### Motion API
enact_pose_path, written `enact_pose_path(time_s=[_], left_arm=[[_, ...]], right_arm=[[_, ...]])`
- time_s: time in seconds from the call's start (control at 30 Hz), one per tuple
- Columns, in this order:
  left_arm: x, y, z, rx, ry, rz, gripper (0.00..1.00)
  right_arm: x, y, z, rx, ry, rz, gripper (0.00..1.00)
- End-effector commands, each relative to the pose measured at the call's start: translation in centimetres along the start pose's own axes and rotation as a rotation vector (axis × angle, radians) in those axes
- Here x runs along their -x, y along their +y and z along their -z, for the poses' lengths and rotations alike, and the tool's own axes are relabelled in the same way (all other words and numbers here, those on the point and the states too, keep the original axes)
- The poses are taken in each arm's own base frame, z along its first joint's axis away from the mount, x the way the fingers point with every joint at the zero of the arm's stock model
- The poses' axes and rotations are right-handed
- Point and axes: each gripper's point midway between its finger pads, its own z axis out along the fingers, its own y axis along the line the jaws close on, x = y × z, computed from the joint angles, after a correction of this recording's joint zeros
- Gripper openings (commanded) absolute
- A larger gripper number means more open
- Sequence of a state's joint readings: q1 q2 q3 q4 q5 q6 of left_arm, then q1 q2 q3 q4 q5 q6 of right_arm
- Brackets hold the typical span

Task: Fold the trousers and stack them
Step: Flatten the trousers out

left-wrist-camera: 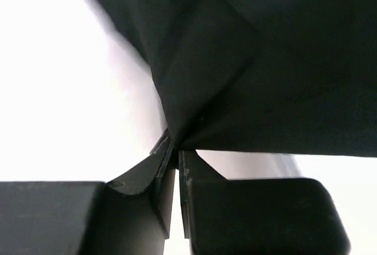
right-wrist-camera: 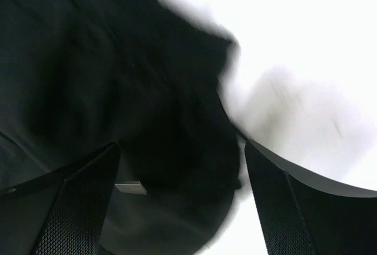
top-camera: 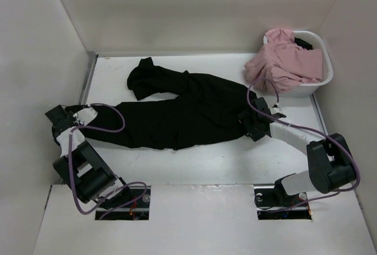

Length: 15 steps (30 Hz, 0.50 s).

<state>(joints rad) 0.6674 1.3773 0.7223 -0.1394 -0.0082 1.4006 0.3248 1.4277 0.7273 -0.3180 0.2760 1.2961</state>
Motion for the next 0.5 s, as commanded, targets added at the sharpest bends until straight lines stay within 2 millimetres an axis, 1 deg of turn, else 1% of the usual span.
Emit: enact_pose_path(time_s=[0.0,0.07,0.1,0.13,0.2,0.23,0.3,0.33,0.37,0.4,0.43,0.47], left_arm=[[0.3,2.5,1.8,0.055,-0.079,0.034,0.05],[0.1,2.0,1.9,0.040,-0.081,0.040,0.05],[0.0,1.7,1.9,0.033,-0.081,0.042,0.05],[0.0,1.4,1.8,0.028,-0.082,0.044,0.05],[0.0,1.4,1.8,0.033,-0.082,0.048,0.05],[-0.1,1.5,1.9,0.036,-0.082,0.051,0.05],[-0.2,2.3,2.0,0.051,-0.088,0.065,0.05],[-0.3,2.9,2.1,0.060,-0.094,0.073,0.05],[-0.3,3.7,2.3,0.073,-0.102,0.080,0.05],[-0.1,4.7,2.4,0.094,-0.114,0.090,0.05],[0.3,5.9,2.7,0.118,-0.129,0.099,0.05],[0.8,7.4,3.2,0.146,-0.148,0.112,0.05]], right_arm=[[-1.7,-1.7,1.0,-0.065,0.005,-0.046,0.90],[-1.8,-1.4,0.5,-0.070,0.005,-0.048,0.87],[-1.8,-0.9,0.1,-0.065,0.003,-0.039,0.83],[-1.7,-0.3,-0.2,-0.062,-0.002,-0.031,0.77],[-1.4,0.8,-0.7,-0.058,-0.016,-0.031,0.56],[-1.2,1.2,-0.9,-0.057,-0.026,-0.035,0.38],[-0.9,1.7,-1.1,-0.061,-0.039,-0.040,0.08],[-0.5,2.0,-1.1,-0.056,-0.046,-0.038,0.01],[0.1,2.3,-0.9,-0.044,-0.053,-0.034,0.00],[1.0,3.1,-0.5,-0.021,-0.069,-0.031,0.00],[2.1,4.3,0.4,0.016,-0.095,-0.014,0.00],[3.7,6.1,1.6,0.070,-0.134,0.014,0.00]])
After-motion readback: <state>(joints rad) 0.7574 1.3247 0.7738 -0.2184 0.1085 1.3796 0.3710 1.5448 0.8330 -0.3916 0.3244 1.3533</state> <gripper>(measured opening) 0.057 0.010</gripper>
